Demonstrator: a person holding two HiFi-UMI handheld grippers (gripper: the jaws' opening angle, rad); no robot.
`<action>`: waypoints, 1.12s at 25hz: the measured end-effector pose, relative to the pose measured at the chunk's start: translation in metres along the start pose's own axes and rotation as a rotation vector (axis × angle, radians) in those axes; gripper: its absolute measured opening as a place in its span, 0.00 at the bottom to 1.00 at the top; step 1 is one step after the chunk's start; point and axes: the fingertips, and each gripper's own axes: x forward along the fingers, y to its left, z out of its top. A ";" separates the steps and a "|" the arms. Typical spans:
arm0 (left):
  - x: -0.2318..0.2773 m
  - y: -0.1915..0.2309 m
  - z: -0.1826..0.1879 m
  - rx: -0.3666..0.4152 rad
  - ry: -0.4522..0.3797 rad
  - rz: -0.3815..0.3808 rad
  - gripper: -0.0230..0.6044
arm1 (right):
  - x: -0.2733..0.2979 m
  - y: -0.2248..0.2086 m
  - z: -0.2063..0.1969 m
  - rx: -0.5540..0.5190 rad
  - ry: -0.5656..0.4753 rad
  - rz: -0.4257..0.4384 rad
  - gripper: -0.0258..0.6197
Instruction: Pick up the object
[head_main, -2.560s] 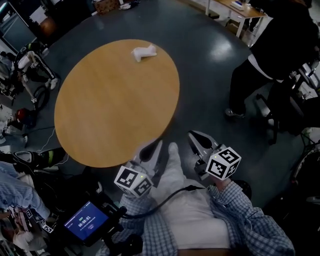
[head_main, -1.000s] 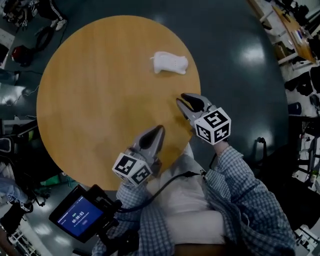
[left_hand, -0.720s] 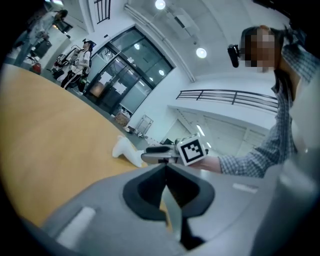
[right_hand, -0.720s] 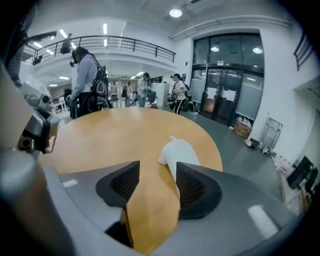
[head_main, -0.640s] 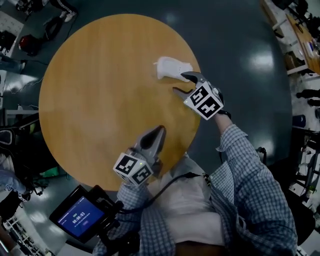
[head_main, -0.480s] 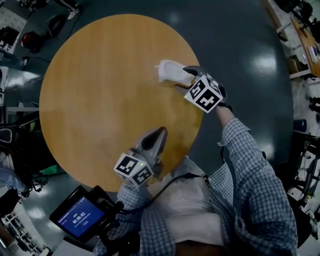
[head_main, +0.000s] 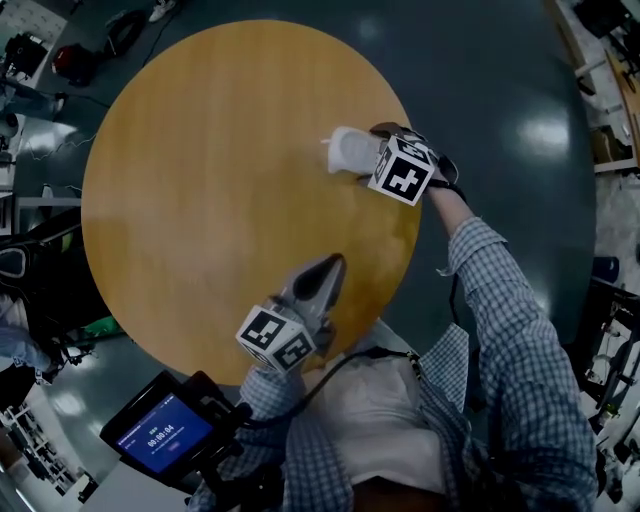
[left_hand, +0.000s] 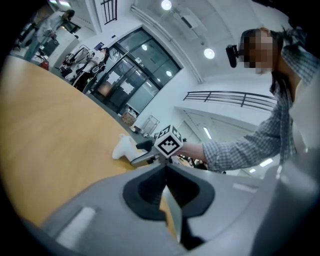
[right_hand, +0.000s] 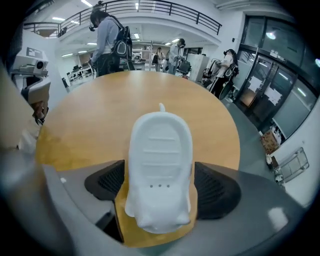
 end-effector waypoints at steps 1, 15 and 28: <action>0.001 0.000 0.000 -0.004 -0.003 0.000 0.03 | 0.004 0.000 -0.002 -0.003 0.013 0.009 0.71; -0.005 0.005 -0.003 -0.012 -0.027 -0.001 0.03 | 0.019 -0.001 -0.035 0.209 -0.025 0.035 0.72; -0.013 0.000 0.007 0.012 -0.058 -0.011 0.03 | -0.067 -0.001 0.025 0.719 -0.600 0.062 0.71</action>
